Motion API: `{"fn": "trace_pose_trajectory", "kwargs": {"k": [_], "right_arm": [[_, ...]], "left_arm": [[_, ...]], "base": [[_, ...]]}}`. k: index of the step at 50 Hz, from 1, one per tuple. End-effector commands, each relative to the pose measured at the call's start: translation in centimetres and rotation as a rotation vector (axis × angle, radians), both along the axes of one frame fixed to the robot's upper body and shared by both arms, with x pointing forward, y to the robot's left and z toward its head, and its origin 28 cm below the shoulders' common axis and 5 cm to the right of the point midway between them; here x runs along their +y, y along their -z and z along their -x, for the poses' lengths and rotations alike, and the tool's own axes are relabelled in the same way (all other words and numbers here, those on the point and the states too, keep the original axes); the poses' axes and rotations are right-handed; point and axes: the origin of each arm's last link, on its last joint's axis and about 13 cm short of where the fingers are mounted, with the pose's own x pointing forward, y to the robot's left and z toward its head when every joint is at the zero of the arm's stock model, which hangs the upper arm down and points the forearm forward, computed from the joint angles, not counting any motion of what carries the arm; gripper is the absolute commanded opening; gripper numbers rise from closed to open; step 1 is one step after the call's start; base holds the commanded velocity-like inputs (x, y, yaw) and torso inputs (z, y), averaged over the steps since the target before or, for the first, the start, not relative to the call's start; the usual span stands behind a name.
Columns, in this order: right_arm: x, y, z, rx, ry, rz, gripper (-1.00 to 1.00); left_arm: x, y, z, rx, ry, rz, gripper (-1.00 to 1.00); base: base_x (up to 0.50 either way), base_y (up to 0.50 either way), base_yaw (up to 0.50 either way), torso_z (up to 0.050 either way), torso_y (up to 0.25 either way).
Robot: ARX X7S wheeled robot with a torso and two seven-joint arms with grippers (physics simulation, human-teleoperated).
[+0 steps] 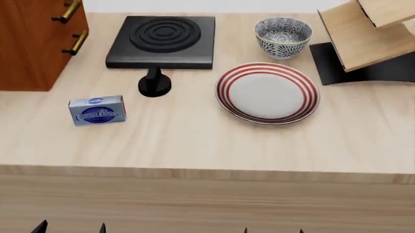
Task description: Pick up the cream cheese and put it in the bowl.
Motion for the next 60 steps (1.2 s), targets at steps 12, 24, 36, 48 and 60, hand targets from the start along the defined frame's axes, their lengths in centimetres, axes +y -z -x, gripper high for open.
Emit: {"fn": "trace_pose_trajectory", "kwargs": {"k": [12, 24, 36, 48, 60], "right_arm": [[-0.2, -0.5, 0.1, -0.023, 0.015, -0.011, 1.0], [-0.1, 0.0, 0.2, -0.004, 0.001, -0.004, 1.0], [-0.2, -0.1, 0.1, -0.003, 0.012, 0.012, 1.0], [-0.4, -0.5, 0.2, -0.012, 0.017, 0.012, 1.0], [-0.5, -0.6, 0.0, -0.013, 0.017, 0.015, 1.0]], "left_arm": [[0.1, -0.7, 0.1, -0.007, 0.015, 0.005, 1.0], [0.3, -0.7, 0.3, -0.013, 0.016, 0.008, 1.0], [0.3, -0.8, 0.4, -0.01, 0.04, 0.032, 1.0], [0.2, -1.3, 0.0, -0.01, 0.035, 0.024, 1.0], [0.3, -1.5, -0.1, -0.018, 0.029, 0.022, 1.0]], "base": [[0.0, 0.0, 0.0, 0.05, 0.0], [0.0, 0.0, 0.0, 0.05, 0.0], [0.0, 0.04, 0.0, 0.045, 0.0], [0.18, 0.38, 0.0, 0.0, 0.0], [0.5, 0.0, 0.0, 0.0, 0.0]]}}
